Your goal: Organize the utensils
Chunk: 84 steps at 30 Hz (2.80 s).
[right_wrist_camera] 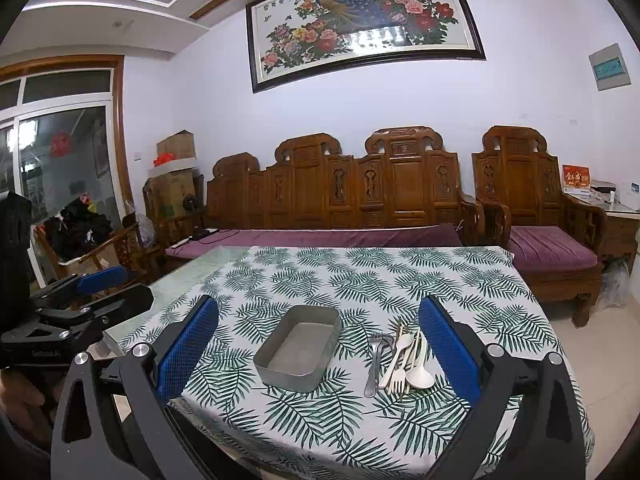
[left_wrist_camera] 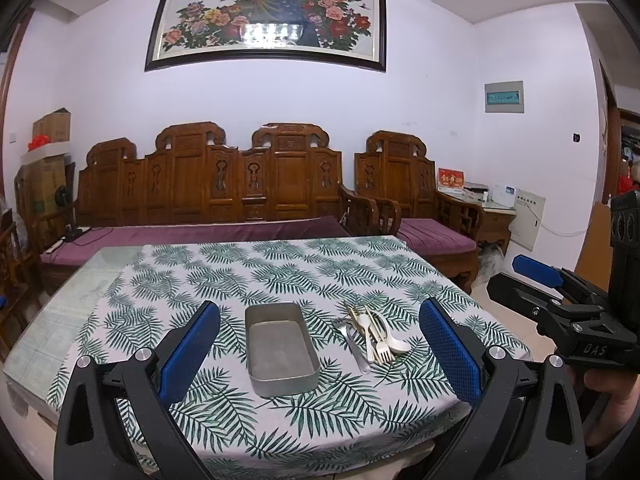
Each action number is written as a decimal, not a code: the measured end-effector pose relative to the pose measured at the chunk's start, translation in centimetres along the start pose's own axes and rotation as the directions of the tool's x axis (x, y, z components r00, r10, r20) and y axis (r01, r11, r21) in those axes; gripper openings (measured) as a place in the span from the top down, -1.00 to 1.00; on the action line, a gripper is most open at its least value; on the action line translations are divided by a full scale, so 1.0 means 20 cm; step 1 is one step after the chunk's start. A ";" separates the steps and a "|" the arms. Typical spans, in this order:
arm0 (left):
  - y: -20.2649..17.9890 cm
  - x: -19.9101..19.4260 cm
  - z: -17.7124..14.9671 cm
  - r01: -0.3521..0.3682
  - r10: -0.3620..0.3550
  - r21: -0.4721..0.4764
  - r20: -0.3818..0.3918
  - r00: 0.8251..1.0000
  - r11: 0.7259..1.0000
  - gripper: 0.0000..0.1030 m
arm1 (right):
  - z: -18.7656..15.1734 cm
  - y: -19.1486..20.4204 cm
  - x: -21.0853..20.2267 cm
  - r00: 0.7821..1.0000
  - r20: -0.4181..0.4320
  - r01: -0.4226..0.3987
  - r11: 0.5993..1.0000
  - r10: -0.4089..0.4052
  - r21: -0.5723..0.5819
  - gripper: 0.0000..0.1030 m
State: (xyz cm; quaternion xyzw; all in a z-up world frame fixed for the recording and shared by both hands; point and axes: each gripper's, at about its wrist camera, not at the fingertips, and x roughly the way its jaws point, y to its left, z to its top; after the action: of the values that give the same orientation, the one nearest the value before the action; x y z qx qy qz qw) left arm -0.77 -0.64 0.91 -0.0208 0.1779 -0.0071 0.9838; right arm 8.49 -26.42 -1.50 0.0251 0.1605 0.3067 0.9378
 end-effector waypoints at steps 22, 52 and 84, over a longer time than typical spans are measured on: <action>-0.01 0.21 -0.10 -0.009 0.011 0.014 -0.112 0.994 1.000 -0.87 | -0.08 -0.12 0.16 0.996 -0.083 0.027 0.999 -0.026 0.020 -0.61; -0.01 1.05 -0.33 0.056 -0.043 0.024 -0.373 0.927 0.998 -0.64 | -0.39 -0.81 1.04 0.920 -0.379 0.143 0.987 -0.103 0.079 0.00; -0.20 1.62 -0.41 0.100 -0.064 0.044 -0.505 0.861 0.994 -0.19 | -0.59 -1.23 1.50 0.856 -0.512 0.065 0.970 0.067 0.236 0.80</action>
State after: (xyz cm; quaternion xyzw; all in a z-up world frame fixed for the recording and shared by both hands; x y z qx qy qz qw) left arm 26.68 -5.74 -18.01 0.0081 0.4263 -0.0604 0.9025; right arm 41.45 -29.49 -24.85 0.0575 0.4425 0.2805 0.8498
